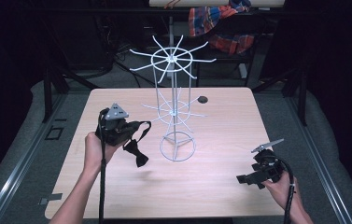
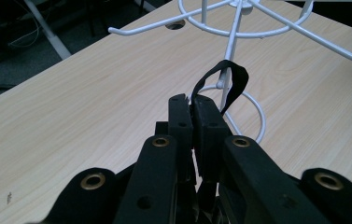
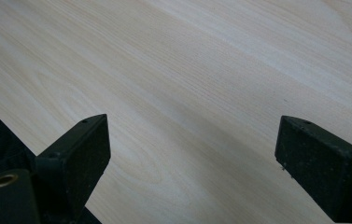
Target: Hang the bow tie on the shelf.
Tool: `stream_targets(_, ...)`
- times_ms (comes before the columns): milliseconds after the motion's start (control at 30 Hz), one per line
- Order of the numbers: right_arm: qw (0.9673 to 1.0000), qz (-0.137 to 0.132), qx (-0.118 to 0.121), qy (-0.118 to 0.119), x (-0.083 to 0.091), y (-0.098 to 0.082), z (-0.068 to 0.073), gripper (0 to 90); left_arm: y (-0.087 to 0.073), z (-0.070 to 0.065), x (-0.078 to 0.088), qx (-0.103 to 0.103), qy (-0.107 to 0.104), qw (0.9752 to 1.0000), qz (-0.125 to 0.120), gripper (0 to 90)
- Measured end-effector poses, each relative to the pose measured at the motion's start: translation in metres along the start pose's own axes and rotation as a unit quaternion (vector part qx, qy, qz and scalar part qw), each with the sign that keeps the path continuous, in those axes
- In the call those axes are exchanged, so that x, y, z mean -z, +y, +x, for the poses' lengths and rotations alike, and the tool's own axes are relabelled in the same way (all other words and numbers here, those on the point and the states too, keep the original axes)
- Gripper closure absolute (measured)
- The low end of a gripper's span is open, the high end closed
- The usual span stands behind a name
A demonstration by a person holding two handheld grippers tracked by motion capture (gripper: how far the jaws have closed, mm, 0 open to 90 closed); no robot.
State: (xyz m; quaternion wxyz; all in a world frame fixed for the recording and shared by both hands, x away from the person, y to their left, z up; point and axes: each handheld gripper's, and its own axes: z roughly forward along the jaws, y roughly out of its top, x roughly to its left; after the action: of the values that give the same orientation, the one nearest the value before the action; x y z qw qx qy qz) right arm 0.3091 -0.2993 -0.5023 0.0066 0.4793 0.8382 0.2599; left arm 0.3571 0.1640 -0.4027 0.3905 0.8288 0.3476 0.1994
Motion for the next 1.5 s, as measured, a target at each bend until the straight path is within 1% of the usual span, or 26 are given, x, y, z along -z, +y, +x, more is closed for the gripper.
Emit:
stream_targets(367, 1.0, 0.001, 0.001, -0.002, 0.0, 0.0, 0.0, 9.9, -0.001, -0.001, -0.004, 0.002, -0.005, 1.0, 0.001, 87.2)
stream_targets(700, 1.0, 0.0, 0.001, -0.001, 0.0, 0.0, 0.0, 10.0, -0.005, -0.004, -0.016, 0.009, -0.017, 0.9998, 0.0, 87.1)
stream_targets(833, 1.0, 0.0, 0.0, 0.0, 0.0, 0.0, 0.0, 10.0, -0.005, -0.005, -0.019, 0.011, -0.02, 0.9997, -0.004, 87.0)
stream_targets(867, 1.0, 0.0, 0.002, -0.002, 0.0, 0.0, 0.0, 10.0, -0.006, -0.006, -0.02, 0.013, -0.02, 0.9997, -0.01, 87.0)
stream_targets(967, 1.0, -0.005, -0.002, -0.006, 0.001, 0.0, 0.001, 10.0, -0.007, -0.006, -0.022, 0.012, -0.023, 0.9996, -0.011, 86.9)
stream_targets(1033, 1.0, -0.004, -0.001, -0.001, 0.001, 0.0, 0.001, 10.0, -0.009, -0.008, -0.025, 0.015, -0.025, 0.9994, -0.017, 86.9)
stream_targets(1100, 1.0, -0.003, 0.0, -0.003, 0.002, -0.001, 0.001, 10.0, -0.011, -0.009, -0.026, 0.012, -0.023, 0.9995, -0.017, 86.9)
stream_targets(1133, 1.0, -0.002, 0.001, -0.004, 0.002, -0.001, 0.001, 10.0, -0.011, -0.01, -0.028, 0.012, -0.027, 0.9994, -0.018, 86.9)
stream_targets(1233, 1.0, -0.004, 0.0, -0.001, 0.002, -0.001, 0.001, 10.0, -0.012, -0.012, -0.03, 0.013, -0.025, 0.9993, -0.023, 86.9)
stream_targets(1367, 1.0, -0.002, 0.001, -0.002, 0.002, -0.001, 0.001, 10.0, -0.012, -0.015, -0.032, 0.016, -0.024, 0.9991, -0.031, 86.9)
stream_targets(1400, 1.0, -0.001, 0.002, -0.005, 0.002, -0.001, 0.001, 10.0, -0.012, -0.015, -0.033, 0.017, -0.024, 0.999, -0.033, 86.8)
stream_targets(1433, 1.0, -0.003, 0.001, -0.001, 0.002, -0.001, 0.001, 10.0, -0.012, -0.015, -0.033, 0.017, -0.024, 0.999, -0.033, 86.9)
stream_targets(1500, 1.0, -0.003, 0.001, -0.001, 0.002, -0.001, 0.001, 10.0, -0.012, -0.016, -0.034, 0.018, -0.022, 0.9989, -0.037, 86.8)
